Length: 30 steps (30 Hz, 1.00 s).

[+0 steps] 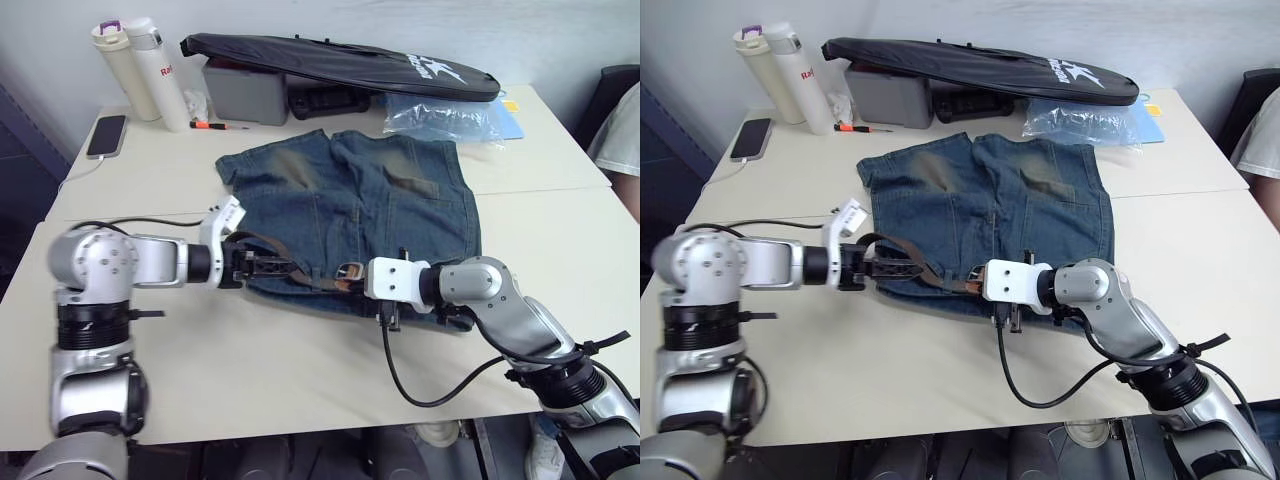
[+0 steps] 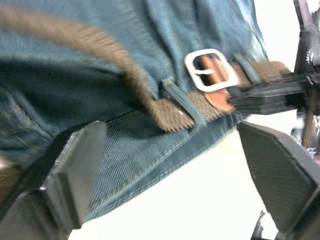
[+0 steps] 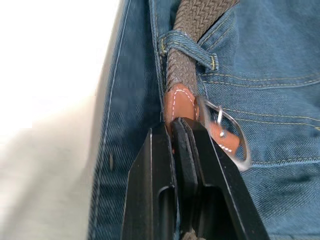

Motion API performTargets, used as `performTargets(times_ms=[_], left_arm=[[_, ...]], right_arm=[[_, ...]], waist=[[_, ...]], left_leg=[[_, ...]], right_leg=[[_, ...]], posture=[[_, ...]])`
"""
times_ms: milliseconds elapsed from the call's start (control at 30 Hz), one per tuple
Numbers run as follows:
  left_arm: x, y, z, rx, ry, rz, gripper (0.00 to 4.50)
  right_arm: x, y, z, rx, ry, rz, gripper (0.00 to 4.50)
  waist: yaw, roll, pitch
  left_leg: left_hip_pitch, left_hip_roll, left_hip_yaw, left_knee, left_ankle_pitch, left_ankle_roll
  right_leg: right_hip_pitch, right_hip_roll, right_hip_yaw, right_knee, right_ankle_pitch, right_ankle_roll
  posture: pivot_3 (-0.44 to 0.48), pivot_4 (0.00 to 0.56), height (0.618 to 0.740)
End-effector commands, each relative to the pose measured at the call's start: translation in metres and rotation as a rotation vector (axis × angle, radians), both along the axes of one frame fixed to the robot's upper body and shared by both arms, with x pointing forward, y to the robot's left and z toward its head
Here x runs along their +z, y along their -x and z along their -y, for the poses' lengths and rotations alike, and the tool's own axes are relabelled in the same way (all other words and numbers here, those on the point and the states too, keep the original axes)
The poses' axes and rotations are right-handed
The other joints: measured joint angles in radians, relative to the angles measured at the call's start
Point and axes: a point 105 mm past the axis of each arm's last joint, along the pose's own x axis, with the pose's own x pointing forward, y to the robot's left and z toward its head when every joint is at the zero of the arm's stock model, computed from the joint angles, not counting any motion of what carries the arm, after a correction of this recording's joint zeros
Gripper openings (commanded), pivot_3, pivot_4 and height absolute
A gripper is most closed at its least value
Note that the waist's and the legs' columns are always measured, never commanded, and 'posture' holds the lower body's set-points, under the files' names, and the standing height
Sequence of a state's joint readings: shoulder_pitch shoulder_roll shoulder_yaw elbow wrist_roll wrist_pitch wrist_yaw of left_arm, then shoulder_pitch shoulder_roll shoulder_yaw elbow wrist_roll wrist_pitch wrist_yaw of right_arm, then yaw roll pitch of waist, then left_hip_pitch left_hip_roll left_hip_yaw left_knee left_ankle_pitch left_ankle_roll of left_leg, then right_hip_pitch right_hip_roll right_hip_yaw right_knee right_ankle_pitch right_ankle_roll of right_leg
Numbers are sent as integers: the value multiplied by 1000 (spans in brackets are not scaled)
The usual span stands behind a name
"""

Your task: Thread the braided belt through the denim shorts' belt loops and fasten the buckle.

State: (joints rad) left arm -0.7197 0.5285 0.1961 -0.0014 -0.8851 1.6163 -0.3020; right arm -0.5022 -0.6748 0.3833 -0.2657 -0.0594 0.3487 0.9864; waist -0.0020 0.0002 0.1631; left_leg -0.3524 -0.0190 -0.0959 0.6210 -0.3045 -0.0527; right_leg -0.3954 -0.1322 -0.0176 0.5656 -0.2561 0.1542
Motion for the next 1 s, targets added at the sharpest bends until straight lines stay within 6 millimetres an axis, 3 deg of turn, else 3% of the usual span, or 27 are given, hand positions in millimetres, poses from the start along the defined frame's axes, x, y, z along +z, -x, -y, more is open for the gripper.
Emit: performTargets(times_ms=[33,100,167,300,433,533,600,700,733,767,1000], left_arm=[[79,34,10,-308,74,226,4452],[90,14,18,-278,61,280,4452],[88,-4,24,-250,9,308,4452],[56,-35,29,-261,-253,352,4452],[25,-66,35,-328,-460,393,3379],[7,-71,45,-413,-521,397,2242],[-4,-71,47,-475,-590,409,1738],[-19,-63,49,-597,-633,384,507],[-25,-61,47,-640,-655,374,404],[-31,-58,44,-680,-681,364,11],[-49,-62,25,-782,-776,338,11]], right_arm=[[29,11,-5,74,-6,40,0],[28,9,-3,69,30,78,0],[25,7,-2,64,55,106,0],[26,6,-3,68,64,152,0],[33,4,-4,89,89,252,0],[35,4,-3,95,105,290,0],[37,5,-3,102,115,320,0],[40,4,-2,103,125,371,0],[42,3,-1,102,129,387,0],[44,2,1,100,134,406,0],[70,0,13,96,154,511,0]], waist=[[-1,0,0],[0,0,0],[4,0,0],[9,0,0],[1,0,0],[-2,1,0],[0,0,1],[1,0,1],[1,0,1],[2,0,1],[1,1,0]], left_leg=[[0,0,0,0,0,0],[0,0,0,0,0,0],[-1,0,0,0,0,0],[0,0,-1,1,0,1],[0,-1,0,0,0,1],[0,-1,2,0,0,1],[0,-1,2,-1,0,1],[-1,-1,3,0,0,2],[-2,-1,3,0,0,2],[-1,-1,3,0,0,2],[0,-1,4,1,-1,6]], right_leg=[[0,0,0,0,0,0],[0,0,0,-1,0,0],[0,0,0,0,0,0],[1,0,-1,0,0,-1],[1,0,0,0,0,0],[0,0,1,0,0,0],[-1,1,2,0,0,0],[-2,1,2,0,0,0],[-2,1,1,0,0,0],[-1,1,1,-1,0,0],[0,1,2,0,-1,1]], posture=[[0,150,740],[0,150,740],[0,150,740],[0,150,740],[0,150,740],[0,150,740],[0,150,740],[0,150,740],[0,150,740],[0,150,740],[0,150,740]])
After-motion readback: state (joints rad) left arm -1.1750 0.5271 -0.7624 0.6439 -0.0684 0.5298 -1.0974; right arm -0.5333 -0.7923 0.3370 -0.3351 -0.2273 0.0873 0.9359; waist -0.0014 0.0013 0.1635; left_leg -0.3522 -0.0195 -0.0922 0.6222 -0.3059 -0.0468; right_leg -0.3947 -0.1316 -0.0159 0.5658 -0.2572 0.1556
